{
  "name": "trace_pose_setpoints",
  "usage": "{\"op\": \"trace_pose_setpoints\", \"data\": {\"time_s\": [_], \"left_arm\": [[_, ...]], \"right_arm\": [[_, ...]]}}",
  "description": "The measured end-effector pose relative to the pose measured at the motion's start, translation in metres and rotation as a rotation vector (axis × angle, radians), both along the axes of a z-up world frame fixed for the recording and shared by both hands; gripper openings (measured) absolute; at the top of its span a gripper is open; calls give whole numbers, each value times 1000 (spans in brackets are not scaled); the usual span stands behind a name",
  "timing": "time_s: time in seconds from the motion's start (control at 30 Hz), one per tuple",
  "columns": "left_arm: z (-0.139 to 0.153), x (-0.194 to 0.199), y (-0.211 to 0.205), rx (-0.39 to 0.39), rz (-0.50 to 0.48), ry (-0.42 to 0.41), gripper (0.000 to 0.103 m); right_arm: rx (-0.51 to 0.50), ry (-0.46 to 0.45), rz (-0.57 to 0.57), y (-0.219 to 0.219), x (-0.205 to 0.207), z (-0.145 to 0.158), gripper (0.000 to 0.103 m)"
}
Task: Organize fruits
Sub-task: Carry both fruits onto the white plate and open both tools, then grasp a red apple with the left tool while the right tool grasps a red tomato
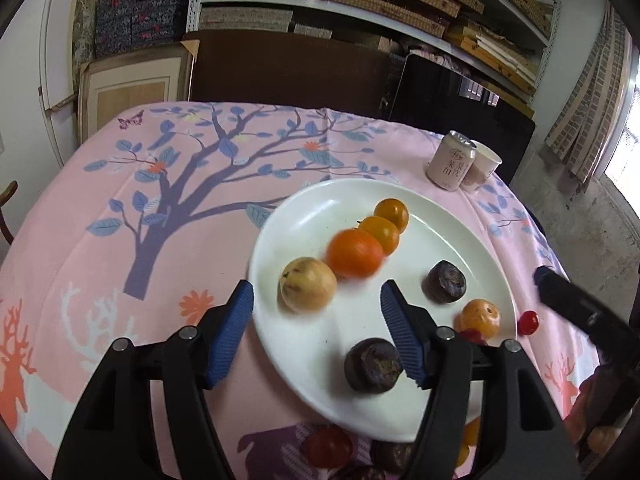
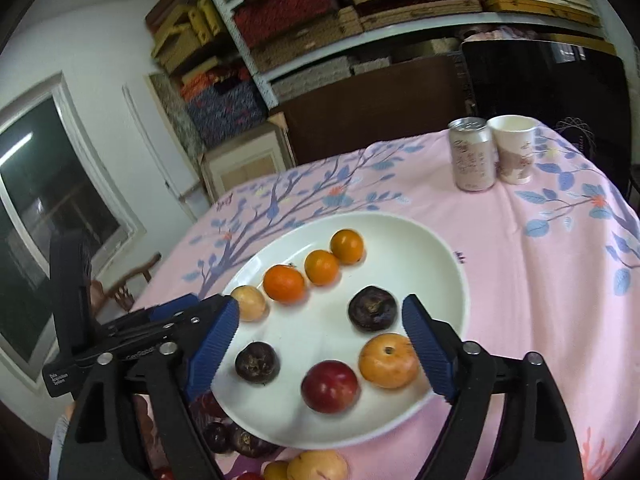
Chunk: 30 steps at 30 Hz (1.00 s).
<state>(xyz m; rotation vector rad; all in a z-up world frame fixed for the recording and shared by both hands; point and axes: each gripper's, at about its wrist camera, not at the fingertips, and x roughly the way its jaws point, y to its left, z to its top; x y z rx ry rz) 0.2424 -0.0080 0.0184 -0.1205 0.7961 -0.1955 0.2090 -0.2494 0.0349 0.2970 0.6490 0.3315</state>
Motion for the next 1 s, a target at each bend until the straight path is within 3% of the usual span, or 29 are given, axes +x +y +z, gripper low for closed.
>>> {"op": "trace_pose_setpoints", "data": {"time_s": [0.17,0.23,0.37,0.43,0.6,0.77,1.0], "left_arm": [[6,-39,20,28,50,-35,78],[1,-55,28,47,61,-19,79],[-16,-91,34,117,67,8,79],[-18,-109,35,106,48,9,79],[-19,-144,27,106,-22,-30,88],[-25,-155,2,194,-95,-39,90],[-38,-142,7,249,-44,17,95]], "right_arm": [[36,-19,-118,-45,-37,-12,93],[45,25,-189,-67,-50,-25,94],[202,68,-274,-105,-64,-39,94],[273,76,-305,-117,-69,-44,97],[344,128,-311,-125,-66,-56,97],[330,138,-299,-121,-66,-54,97],[347,148,-303,-126,-63,-55,97]]}}
